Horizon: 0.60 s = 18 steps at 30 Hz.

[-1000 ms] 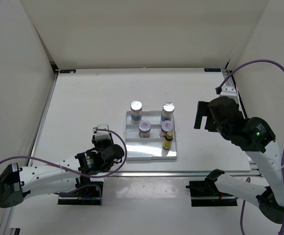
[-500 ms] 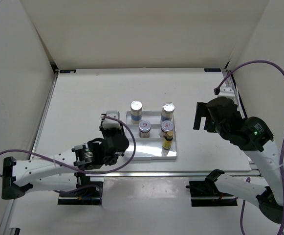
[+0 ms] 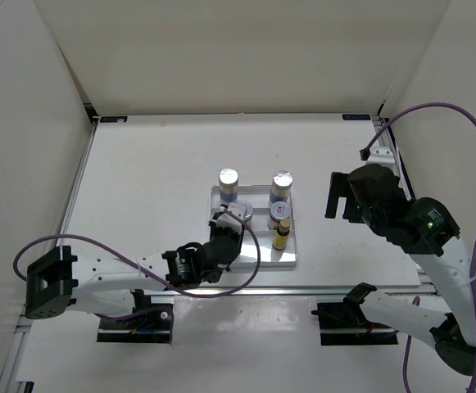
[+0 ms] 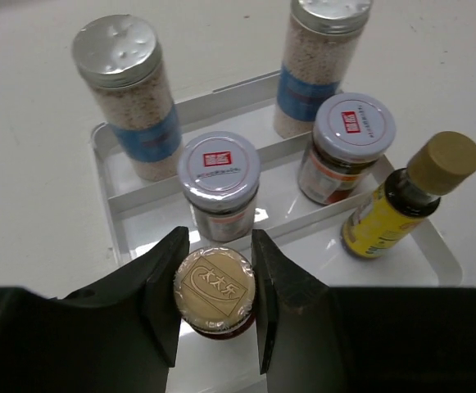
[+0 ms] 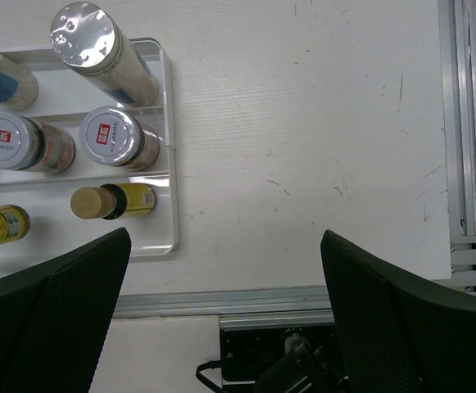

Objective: Organize the condiment bottles

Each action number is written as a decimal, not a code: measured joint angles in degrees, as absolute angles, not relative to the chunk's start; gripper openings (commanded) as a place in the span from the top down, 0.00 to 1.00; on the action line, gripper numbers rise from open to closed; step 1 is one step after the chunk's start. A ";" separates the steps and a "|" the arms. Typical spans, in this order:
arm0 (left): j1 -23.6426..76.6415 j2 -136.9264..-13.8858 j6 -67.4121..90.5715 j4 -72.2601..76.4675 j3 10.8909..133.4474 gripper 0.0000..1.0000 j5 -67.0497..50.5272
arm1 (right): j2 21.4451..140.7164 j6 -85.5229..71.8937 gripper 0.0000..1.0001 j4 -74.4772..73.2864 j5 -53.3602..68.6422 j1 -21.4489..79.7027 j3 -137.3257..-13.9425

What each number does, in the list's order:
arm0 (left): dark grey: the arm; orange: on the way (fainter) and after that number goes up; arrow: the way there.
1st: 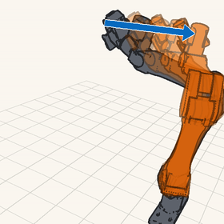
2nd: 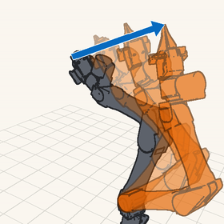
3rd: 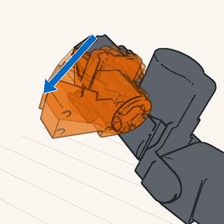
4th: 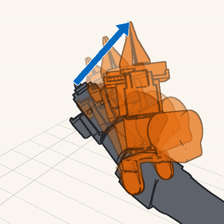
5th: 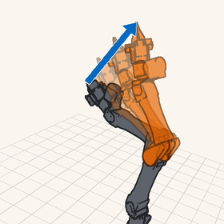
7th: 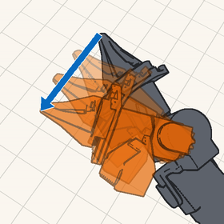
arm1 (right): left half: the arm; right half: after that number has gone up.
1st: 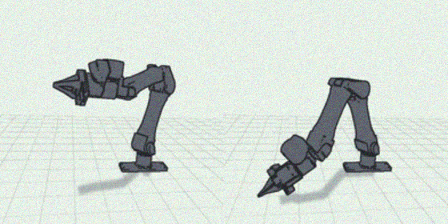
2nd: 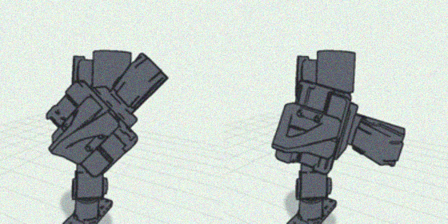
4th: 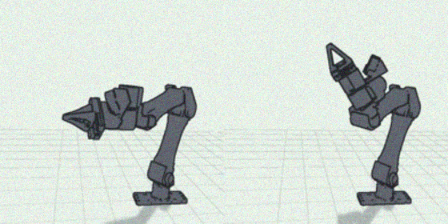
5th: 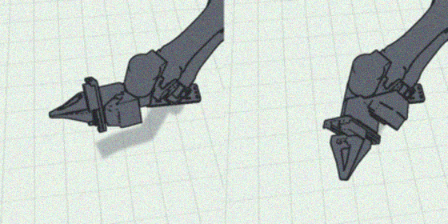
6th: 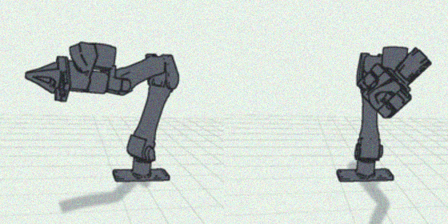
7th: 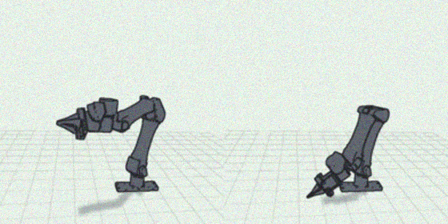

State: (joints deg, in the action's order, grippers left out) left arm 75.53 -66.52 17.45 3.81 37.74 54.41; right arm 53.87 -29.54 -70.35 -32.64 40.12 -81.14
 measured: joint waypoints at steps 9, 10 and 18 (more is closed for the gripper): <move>75.05 -73.67 13.96 12.91 37.04 0.85 50.24 | 53.49 -29.43 0.00 -70.54 -33.04 40.12 -80.75; 75.05 -73.91 13.96 13.13 36.84 0.82 50.15 | 53.49 -29.39 0.00 -70.54 -33.10 40.12 -80.75; 74.35 -74.76 15.07 14.92 34.68 0.65 50.43 | 53.54 -29.32 0.00 -70.54 -33.65 40.12 -80.75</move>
